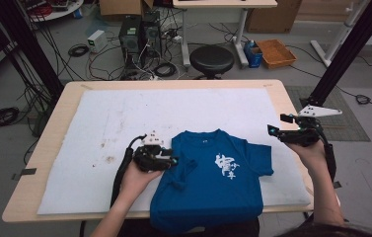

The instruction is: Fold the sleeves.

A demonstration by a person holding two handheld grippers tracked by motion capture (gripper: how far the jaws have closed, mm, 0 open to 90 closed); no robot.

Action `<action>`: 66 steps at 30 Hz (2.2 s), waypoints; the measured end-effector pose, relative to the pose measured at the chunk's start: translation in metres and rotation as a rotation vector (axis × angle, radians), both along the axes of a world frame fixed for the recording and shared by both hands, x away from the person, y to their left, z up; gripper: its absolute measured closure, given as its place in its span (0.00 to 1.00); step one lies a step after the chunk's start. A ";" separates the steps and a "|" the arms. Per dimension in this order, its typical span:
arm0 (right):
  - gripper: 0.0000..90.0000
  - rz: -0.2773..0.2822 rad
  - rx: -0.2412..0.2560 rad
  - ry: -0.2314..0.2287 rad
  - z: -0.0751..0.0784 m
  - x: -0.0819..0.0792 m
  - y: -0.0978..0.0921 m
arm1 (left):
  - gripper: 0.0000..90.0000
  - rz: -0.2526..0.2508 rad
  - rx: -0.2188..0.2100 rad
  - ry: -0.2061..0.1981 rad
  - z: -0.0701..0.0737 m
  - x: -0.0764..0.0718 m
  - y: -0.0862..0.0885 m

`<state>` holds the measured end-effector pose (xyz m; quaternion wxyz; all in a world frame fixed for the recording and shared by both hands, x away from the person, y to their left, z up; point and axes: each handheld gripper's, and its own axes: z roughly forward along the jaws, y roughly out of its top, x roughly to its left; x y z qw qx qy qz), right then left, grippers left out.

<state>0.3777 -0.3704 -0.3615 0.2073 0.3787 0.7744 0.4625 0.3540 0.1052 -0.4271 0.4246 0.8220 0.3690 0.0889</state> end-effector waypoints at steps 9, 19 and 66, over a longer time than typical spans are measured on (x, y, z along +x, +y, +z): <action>0.27 -0.008 -0.001 0.002 0.000 0.000 -0.002 | 0.95 0.049 0.077 0.027 -0.013 0.023 -0.013; 0.27 -0.017 -0.012 0.003 -0.001 0.001 -0.002 | 0.75 0.185 0.028 0.009 -0.006 0.026 0.016; 0.99 0.007 0.018 0.282 -0.055 0.008 -0.015 | 0.57 0.148 -0.091 -0.027 -0.020 0.027 0.118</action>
